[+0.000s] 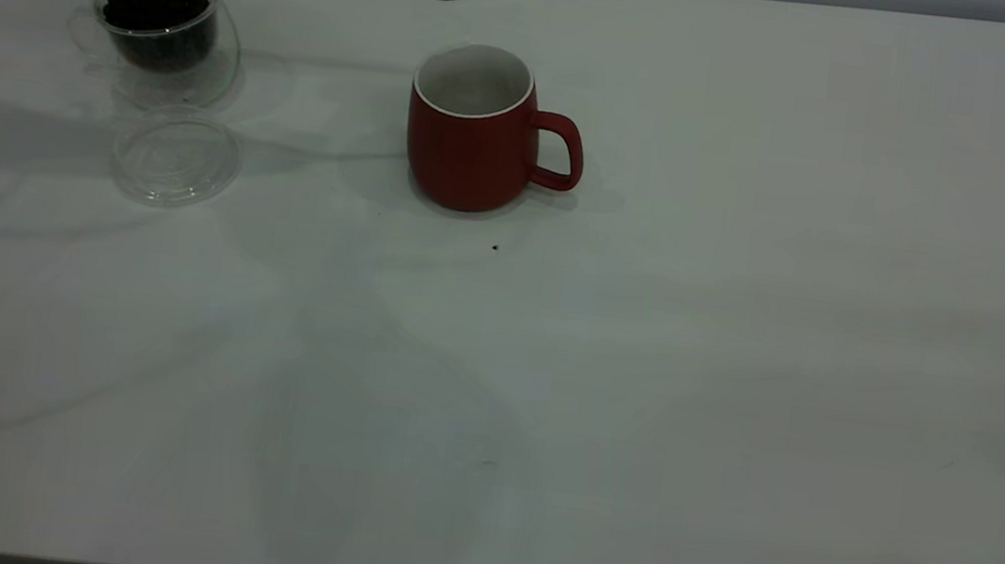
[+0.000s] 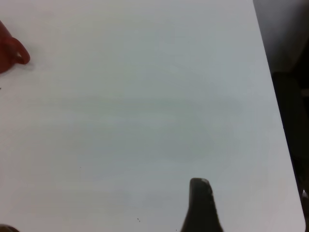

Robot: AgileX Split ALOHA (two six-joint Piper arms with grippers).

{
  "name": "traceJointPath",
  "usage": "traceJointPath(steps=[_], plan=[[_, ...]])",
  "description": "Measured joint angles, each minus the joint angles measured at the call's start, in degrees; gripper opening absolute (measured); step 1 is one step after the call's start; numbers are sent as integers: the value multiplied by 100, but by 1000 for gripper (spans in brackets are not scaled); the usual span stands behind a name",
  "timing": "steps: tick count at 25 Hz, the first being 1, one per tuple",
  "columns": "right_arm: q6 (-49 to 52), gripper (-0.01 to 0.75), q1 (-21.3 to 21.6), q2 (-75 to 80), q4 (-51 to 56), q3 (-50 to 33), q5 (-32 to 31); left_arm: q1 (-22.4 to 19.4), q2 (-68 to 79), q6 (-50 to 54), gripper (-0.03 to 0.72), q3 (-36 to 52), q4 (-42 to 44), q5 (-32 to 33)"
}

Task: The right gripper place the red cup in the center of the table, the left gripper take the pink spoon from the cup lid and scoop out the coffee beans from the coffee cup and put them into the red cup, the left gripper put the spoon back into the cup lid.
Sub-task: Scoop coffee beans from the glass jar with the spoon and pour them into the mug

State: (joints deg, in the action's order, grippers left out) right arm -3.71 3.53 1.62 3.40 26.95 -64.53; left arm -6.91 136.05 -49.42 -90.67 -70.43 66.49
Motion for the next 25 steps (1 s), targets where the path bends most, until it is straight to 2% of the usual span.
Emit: traceJointPath(steps=[5, 14, 25], plan=[[0, 591, 0, 0, 0, 0, 0, 199, 0, 0, 122, 0, 5, -105], [0, 591, 0, 0, 0, 0, 0, 389, 0, -36, 122, 0, 265, -739], [0, 591, 0, 0, 0, 0, 0, 526, 0, -1140, 122, 0, 434, -1193]])
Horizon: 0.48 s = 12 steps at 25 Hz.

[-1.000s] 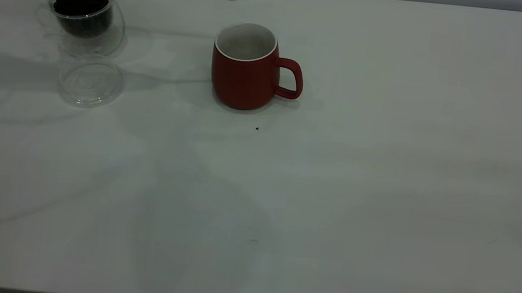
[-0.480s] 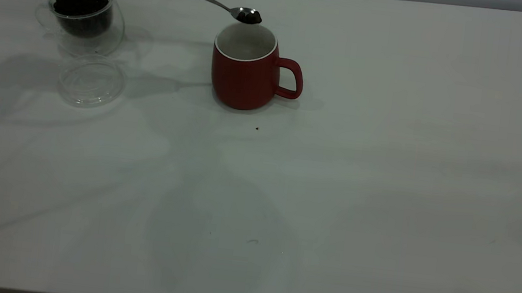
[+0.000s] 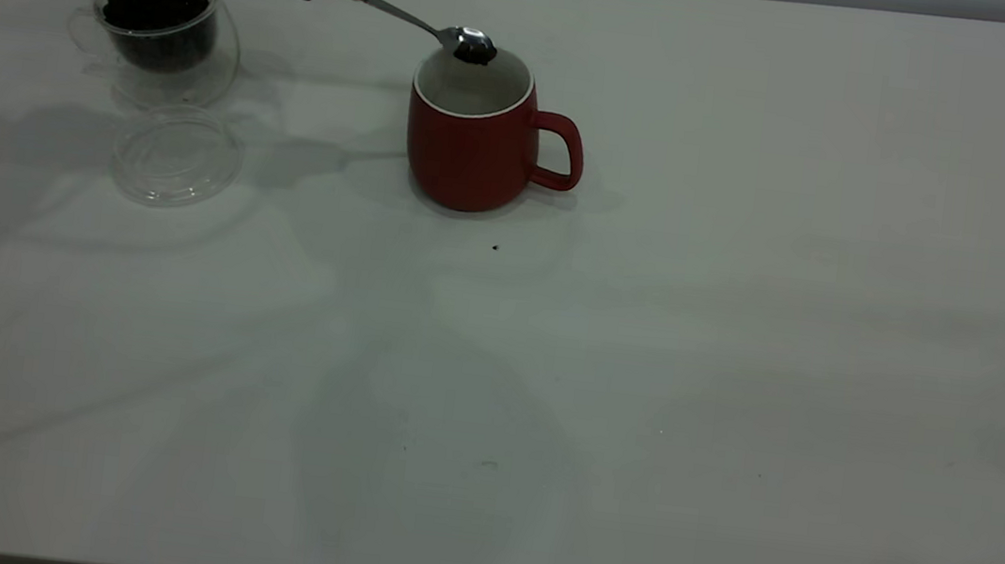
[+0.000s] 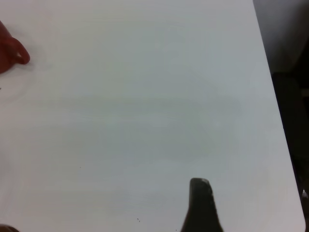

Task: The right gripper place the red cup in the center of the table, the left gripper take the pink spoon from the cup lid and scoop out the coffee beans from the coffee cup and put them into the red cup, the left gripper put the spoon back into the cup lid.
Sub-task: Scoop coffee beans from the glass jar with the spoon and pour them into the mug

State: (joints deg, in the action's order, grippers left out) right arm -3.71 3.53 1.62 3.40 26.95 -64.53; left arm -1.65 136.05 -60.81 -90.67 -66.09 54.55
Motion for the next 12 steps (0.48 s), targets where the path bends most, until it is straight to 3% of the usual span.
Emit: traceJointPath(steps=[8, 12], plan=[[4, 591, 0, 0, 0, 0, 0, 90, 0, -1784, 122, 0, 5, -286], [4, 591, 0, 0, 0, 0, 0, 90, 0, -2038, 122, 0, -151, -317]])
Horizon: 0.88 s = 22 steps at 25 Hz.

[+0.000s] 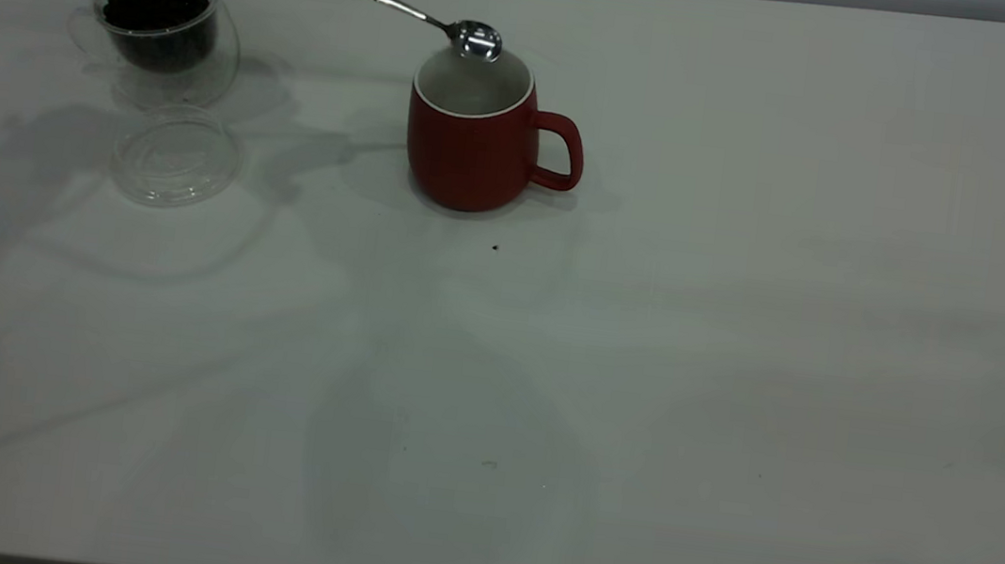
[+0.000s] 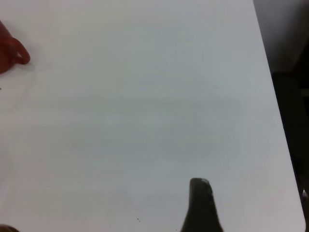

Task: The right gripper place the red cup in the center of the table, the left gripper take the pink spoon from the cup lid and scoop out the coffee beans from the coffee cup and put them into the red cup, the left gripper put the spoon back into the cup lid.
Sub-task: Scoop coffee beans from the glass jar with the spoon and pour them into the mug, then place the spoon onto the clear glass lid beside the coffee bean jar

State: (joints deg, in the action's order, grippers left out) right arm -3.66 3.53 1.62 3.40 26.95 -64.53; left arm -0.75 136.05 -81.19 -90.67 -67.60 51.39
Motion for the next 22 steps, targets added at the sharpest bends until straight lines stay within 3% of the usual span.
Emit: traceJointPath(steps=[5, 13, 17, 22], plan=[[0, 591, 0, 0, 0, 0, 0, -13, -103, 608, 122, 0, 36, 196], [0, 591, 0, 0, 0, 0, 0, -222, -852, 1984, 122, 6, 1037, 557], [8, 591, 0, 0, 0, 0, 0, -558, -1127, 2132, 122, 460, 1034, 721], [8, 591, 0, 0, 0, 0, 0, -1305, -1646, 1849, 122, 1727, 852, 654]])
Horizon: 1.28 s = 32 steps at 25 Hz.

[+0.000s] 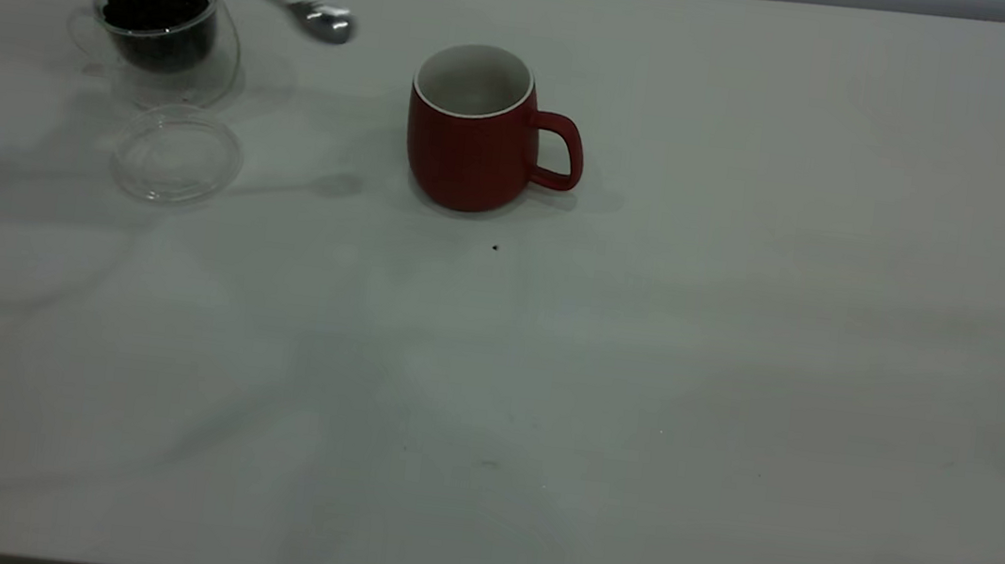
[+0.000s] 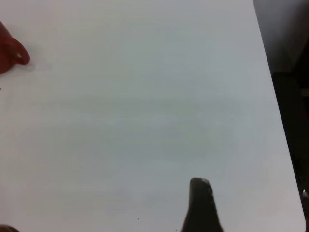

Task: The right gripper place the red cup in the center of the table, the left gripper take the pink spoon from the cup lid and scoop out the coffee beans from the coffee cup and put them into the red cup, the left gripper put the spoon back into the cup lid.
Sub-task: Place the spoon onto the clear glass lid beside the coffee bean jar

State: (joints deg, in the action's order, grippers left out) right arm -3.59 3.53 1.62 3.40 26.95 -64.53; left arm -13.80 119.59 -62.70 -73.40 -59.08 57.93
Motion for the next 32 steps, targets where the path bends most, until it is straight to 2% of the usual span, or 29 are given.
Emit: traceJointPath(steps=[5, 8, 13, 19, 26, 32], plan=[[0, 591, 0, 0, 0, 0, 0, -1052, -293, -402, 122, 965, -587, -14], [0, 591, 0, 0, 0, 0, 0, -1587, -278, -520, 122, 1351, -647, -34], [0, 591, 0, 0, 0, 0, 0, -2149, -25, -617, 122, 1646, -662, -129], [0, 591, 0, 0, 0, 0, 0, -2198, 648, -960, 122, 1646, -989, -473], [0, 591, 0, 0, 0, 0, 0, -2178, 1139, -1852, 122, 1646, -1815, -485], [0, 591, 0, 0, 0, 0, 0, -1893, 1277, -2196, 122, 1646, -2134, -785]])
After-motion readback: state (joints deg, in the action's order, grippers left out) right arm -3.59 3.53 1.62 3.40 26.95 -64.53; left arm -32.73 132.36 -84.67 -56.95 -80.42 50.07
